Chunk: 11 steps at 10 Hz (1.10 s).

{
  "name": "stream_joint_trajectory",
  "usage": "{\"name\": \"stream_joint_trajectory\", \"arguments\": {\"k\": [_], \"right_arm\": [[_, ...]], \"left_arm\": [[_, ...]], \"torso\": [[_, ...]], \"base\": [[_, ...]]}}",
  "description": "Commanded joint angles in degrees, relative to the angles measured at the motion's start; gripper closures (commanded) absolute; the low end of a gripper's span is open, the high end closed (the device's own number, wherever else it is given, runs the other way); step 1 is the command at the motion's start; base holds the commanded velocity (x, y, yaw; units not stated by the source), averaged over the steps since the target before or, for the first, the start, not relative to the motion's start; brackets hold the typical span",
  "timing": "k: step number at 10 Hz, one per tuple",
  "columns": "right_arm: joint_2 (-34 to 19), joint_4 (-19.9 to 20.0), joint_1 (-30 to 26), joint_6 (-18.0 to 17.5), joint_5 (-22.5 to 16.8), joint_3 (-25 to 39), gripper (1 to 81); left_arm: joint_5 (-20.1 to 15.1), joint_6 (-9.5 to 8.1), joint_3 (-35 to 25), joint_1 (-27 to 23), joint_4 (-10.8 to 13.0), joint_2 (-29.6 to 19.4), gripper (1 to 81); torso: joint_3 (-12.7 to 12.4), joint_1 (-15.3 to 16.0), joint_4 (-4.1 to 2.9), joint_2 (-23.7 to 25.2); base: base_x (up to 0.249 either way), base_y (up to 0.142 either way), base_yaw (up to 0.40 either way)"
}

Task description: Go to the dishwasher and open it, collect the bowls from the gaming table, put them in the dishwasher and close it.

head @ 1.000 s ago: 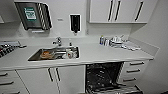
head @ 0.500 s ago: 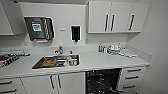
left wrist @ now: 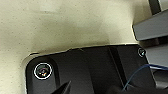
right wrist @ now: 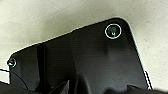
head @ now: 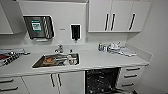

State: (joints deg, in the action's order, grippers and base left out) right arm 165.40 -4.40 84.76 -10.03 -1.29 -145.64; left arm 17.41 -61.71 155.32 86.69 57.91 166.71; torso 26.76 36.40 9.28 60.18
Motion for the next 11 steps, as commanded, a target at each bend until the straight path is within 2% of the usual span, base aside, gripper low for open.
{"name": "stream_joint_trajectory", "arguments": {"k": [1,2,7,8,9,11], "right_arm": [[0.39,-0.61,-2.44,0.28,-3.01,-1.30,1.0],[0.74,-0.70,-2.36,0.28,-3.01,-1.65,1.0],[1.36,-1.66,-1.91,0.28,-3.01,-1.65,1.0],[1.36,-1.66,-1.83,0.28,-3.01,-1.66,1.0],[1.36,-1.66,-1.83,0.28,-3.01,-1.74,1.0],[1.36,-1.75,-1.83,0.45,-3.01,-1.66,1.0]], "left_arm": [[-2.81,0.36,0.42,-2.53,0.45,0.12,1.0],[-3.69,0.45,0.42,-2.62,0.45,0.39,1.0],[-3.79,0.54,0.42,-2.62,0.54,0.65,1.0],[-3.96,0.54,0.42,-2.62,0.54,0.74,1.0],[-4.05,0.54,0.43,-2.62,0.54,0.83,1.0],[-4.05,0.54,0.51,-2.62,0.54,0.74,1.0]], "torso": [[0.00,-3.54,0.00,-5.47],[0.00,-4.85,0.00,-7.52],[0.00,-11.58,0.00,-17.95],[-3.56,-12.83,0.00,-19.87],[-5.88,-14.03,0.00,-21.77],[-8.44,-15.95,0.00,-24.83]], "base": [[0.000,0.000,0.000],[0.000,0.000,0.000],[0.000,0.000,0.000],[0.000,0.000,0.000],[0.000,0.000,0.000],[0.000,0.000,0.000]]}}
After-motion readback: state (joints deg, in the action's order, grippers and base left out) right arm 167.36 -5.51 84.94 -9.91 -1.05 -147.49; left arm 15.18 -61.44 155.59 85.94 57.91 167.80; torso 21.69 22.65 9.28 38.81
